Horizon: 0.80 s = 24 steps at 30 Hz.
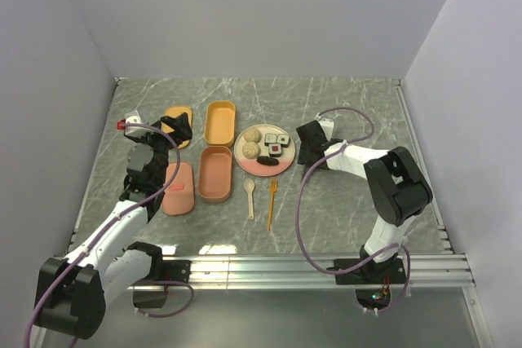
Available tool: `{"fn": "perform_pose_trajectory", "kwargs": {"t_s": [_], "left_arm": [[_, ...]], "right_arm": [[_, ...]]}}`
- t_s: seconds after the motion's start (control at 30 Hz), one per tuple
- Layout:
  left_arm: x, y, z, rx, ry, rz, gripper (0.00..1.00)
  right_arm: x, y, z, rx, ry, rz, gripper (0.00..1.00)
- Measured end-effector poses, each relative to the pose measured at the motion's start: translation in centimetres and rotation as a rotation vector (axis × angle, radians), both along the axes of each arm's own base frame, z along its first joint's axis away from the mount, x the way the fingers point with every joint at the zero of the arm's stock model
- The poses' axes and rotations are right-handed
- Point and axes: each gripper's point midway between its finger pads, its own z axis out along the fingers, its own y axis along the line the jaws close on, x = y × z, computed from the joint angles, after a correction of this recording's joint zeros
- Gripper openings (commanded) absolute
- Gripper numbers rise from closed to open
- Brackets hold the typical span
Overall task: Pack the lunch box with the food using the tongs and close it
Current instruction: Grab the clamp with the right arm
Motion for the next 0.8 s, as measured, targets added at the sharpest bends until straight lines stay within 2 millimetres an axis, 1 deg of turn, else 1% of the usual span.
{"fn": "perform_pose_trajectory", "kwargs": {"t_s": [0.03, 0.07, 0.13, 0.27, 0.37, 0.47, 0.57, 0.67, 0.8], "left_arm": [[0.0, 0.0, 0.1, 0.000, -0.002, 0.000, 0.99], [-0.1, 0.0, 0.1, -0.001, -0.004, 0.000, 1.00], [-0.1, 0.0, 0.3, -0.002, -0.008, 0.000, 0.99], [-0.2, 0.0, 0.5, -0.003, -0.013, -0.002, 0.99], [-0.2, 0.0, 0.5, -0.003, -0.016, -0.004, 1.00], [-0.2, -0.1, 0.5, -0.002, -0.016, -0.010, 0.99], [-0.2, -0.2, 0.5, -0.002, -0.016, -0.012, 0.99], [-0.3, -0.2, 0.6, -0.002, -0.018, -0.017, 0.99], [-0.4, -0.2, 1.0, -0.005, -0.028, -0.017, 0.99]], "right_arm": [[0.0, 0.0, 0.0, -0.001, -0.001, 0.000, 0.55], [0.1, 0.0, 0.0, -0.002, -0.002, -0.002, 0.49], [0.1, -0.1, 0.0, -0.003, -0.005, -0.006, 0.47], [0.0, 0.0, 0.2, -0.011, -0.009, -0.004, 0.45], [-0.9, -0.2, 0.6, -0.038, 0.000, 0.003, 0.45], [-1.6, -0.4, 2.1, -0.045, -0.020, 0.011, 0.45], [-1.6, -0.4, 4.6, -0.027, -0.081, 0.018, 0.45], [-1.4, -0.2, 6.6, -0.012, -0.132, 0.029, 0.46], [-1.7, 0.6, 7.0, -0.018, -0.141, 0.067, 0.46]]}}
